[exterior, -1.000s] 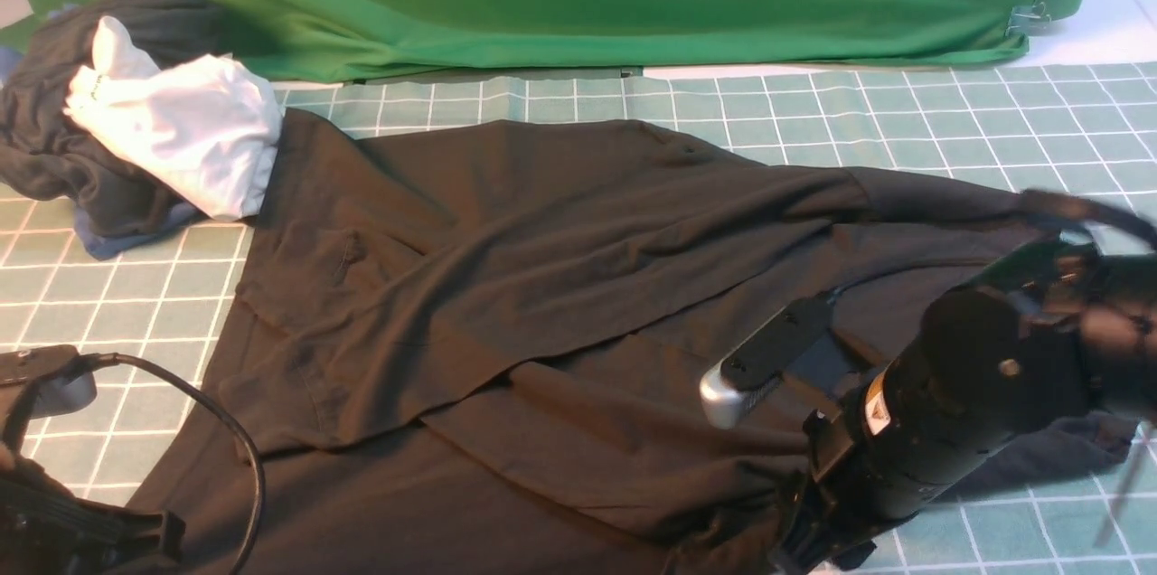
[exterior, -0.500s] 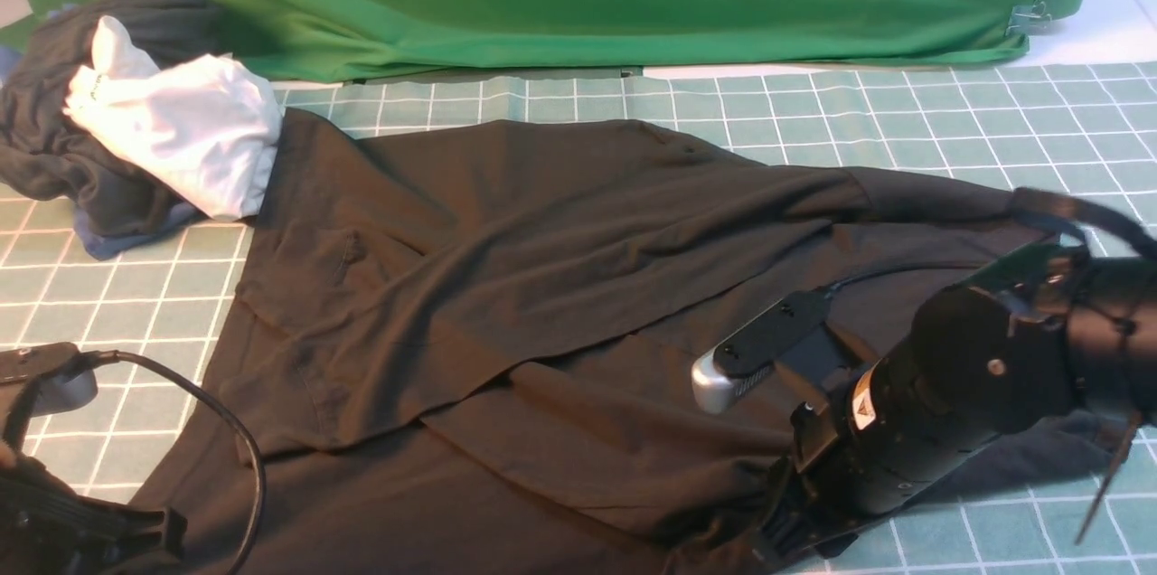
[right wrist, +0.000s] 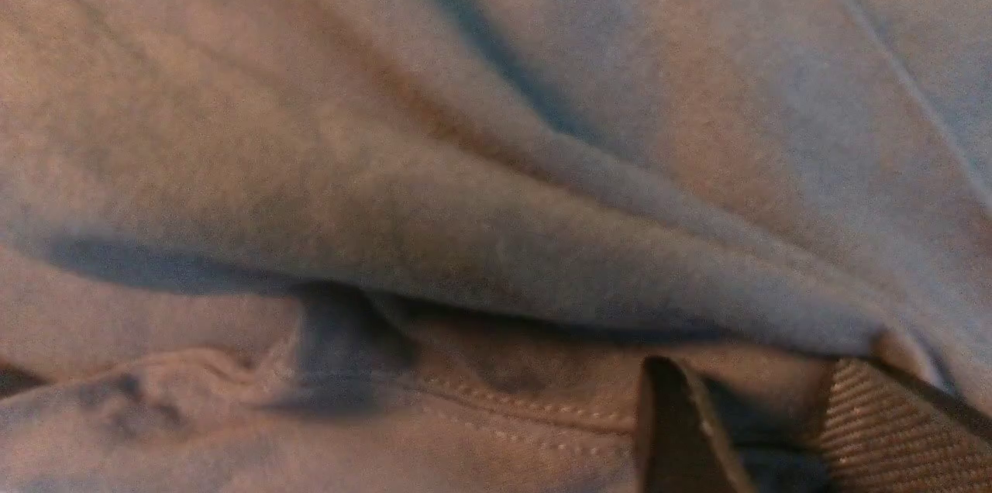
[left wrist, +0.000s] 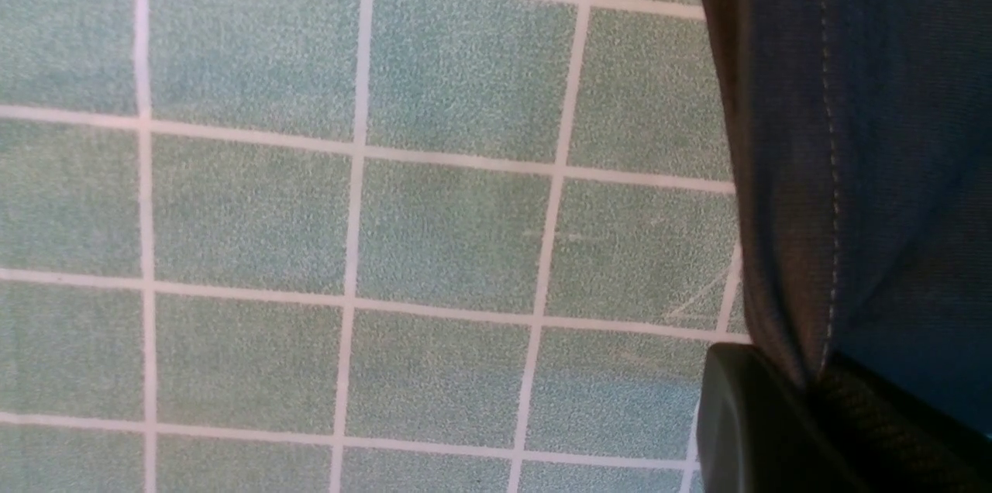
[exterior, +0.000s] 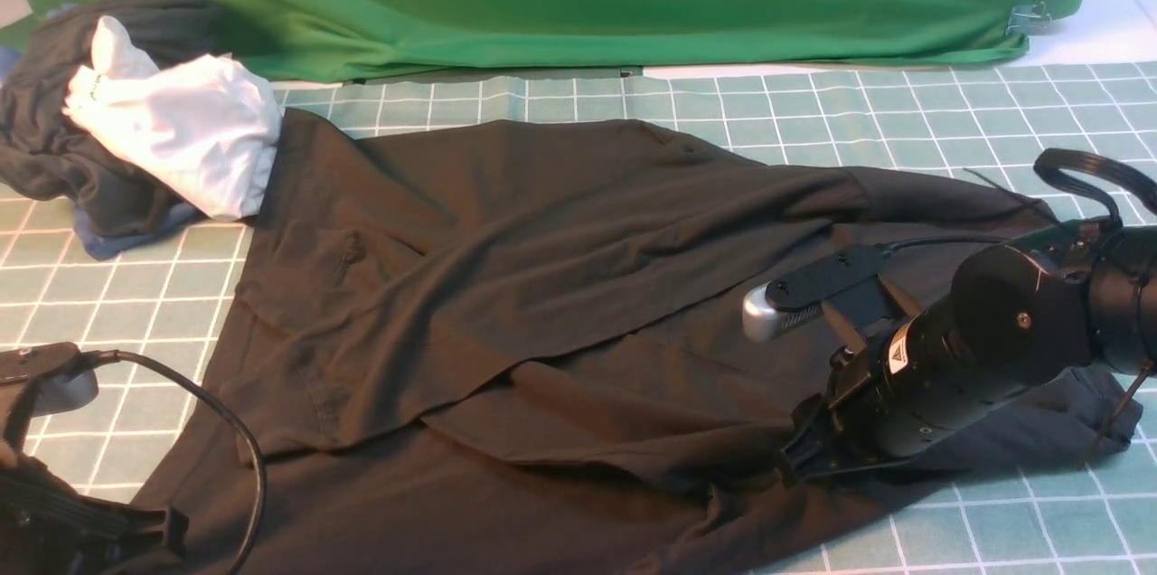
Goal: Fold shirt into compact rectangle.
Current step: 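Grasp the near edge of the shirt at its hem and shoulder corners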
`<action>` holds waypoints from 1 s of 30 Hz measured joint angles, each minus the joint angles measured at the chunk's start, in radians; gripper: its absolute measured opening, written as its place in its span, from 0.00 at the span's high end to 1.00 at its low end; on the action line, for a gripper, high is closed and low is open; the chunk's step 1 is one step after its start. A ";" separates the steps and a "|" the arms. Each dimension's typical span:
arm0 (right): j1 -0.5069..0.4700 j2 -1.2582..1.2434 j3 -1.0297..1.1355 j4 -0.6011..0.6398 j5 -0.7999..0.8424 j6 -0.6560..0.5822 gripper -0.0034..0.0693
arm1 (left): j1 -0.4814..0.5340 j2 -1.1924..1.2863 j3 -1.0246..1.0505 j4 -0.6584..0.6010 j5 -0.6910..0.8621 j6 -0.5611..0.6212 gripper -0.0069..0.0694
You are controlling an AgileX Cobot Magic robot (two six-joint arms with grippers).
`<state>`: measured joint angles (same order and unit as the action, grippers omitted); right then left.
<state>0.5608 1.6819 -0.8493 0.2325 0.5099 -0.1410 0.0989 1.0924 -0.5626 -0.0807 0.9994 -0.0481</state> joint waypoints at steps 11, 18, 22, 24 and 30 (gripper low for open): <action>-0.001 0.015 0.000 0.007 -0.020 -0.001 0.31 | 0.000 0.000 0.000 -0.006 0.000 0.003 0.90; -0.002 0.033 -0.007 0.002 -0.022 -0.031 0.45 | 0.000 0.000 0.000 -0.006 0.000 0.006 0.90; -0.003 0.034 -0.007 -0.004 -0.014 -0.076 0.81 | 0.000 0.000 0.000 -0.006 0.000 0.006 0.90; -0.003 0.025 -0.007 0.001 0.005 -0.083 0.88 | 0.000 0.000 0.000 -0.010 0.000 0.007 0.90; -0.003 -0.101 -0.006 0.004 0.124 -0.096 0.91 | 0.000 -0.021 0.000 -0.040 0.011 0.015 0.90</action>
<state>0.5579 1.5807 -0.8553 0.2361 0.6343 -0.2373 0.0989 1.0711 -0.5626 -0.1203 1.0105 -0.0333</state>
